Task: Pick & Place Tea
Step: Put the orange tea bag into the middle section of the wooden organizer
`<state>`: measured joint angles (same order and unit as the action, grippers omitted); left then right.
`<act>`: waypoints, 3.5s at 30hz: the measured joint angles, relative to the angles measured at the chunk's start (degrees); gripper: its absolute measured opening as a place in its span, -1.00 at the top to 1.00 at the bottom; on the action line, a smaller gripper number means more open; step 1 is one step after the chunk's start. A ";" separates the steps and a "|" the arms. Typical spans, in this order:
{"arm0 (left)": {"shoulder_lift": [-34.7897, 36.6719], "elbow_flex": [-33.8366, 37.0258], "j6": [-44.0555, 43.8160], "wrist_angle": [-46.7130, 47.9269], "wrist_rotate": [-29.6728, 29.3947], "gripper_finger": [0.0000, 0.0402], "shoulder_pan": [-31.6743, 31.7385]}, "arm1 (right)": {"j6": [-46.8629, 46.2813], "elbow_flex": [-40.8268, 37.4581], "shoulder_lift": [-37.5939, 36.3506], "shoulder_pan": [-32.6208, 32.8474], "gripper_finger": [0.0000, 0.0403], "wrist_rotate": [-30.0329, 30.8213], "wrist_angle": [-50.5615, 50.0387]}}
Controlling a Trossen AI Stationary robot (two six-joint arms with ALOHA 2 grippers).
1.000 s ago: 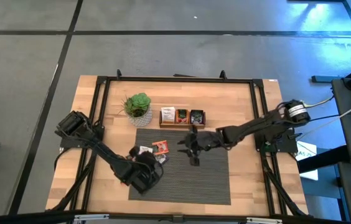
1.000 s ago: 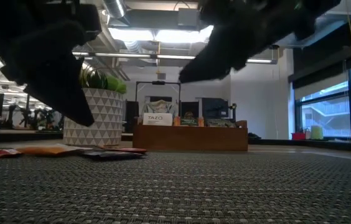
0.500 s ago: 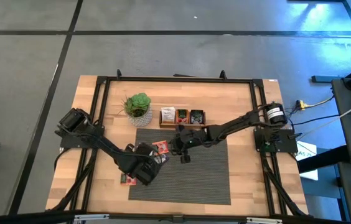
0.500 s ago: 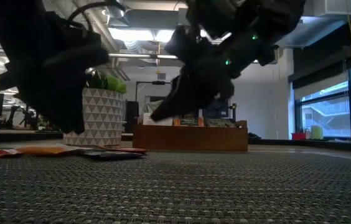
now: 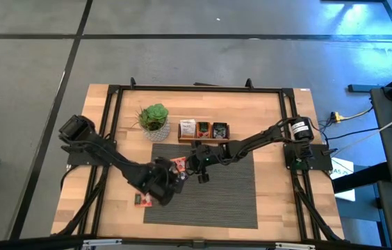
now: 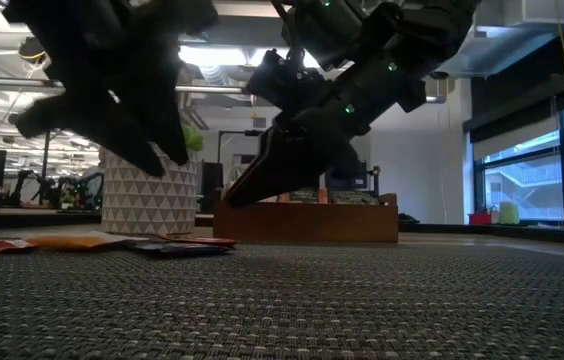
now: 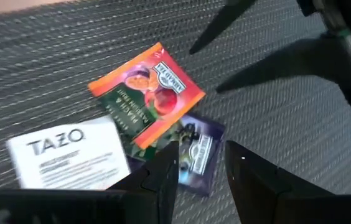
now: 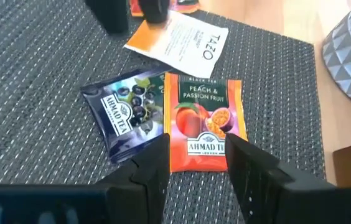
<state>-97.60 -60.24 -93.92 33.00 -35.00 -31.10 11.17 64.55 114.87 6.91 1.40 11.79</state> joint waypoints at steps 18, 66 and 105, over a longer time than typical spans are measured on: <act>6.42 21.00 -7.23 -25.57 -5.14 0.38 -0.47 | 1.13 0.00 3.76 -0.30 0.39 0.91 4.20; 6.46 25.15 -5.93 -35.44 -0.61 0.38 7.64 | -1.67 0.02 6.56 -2.95 0.53 0.42 2.06; 9.84 22.93 23.32 -37.08 7.27 0.98 7.54 | -3.39 -0.20 -11.03 -2.26 0.16 0.18 -17.95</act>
<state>-87.76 -37.31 -70.59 -4.08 -27.73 -23.57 7.78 64.35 103.84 4.65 1.58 -6.16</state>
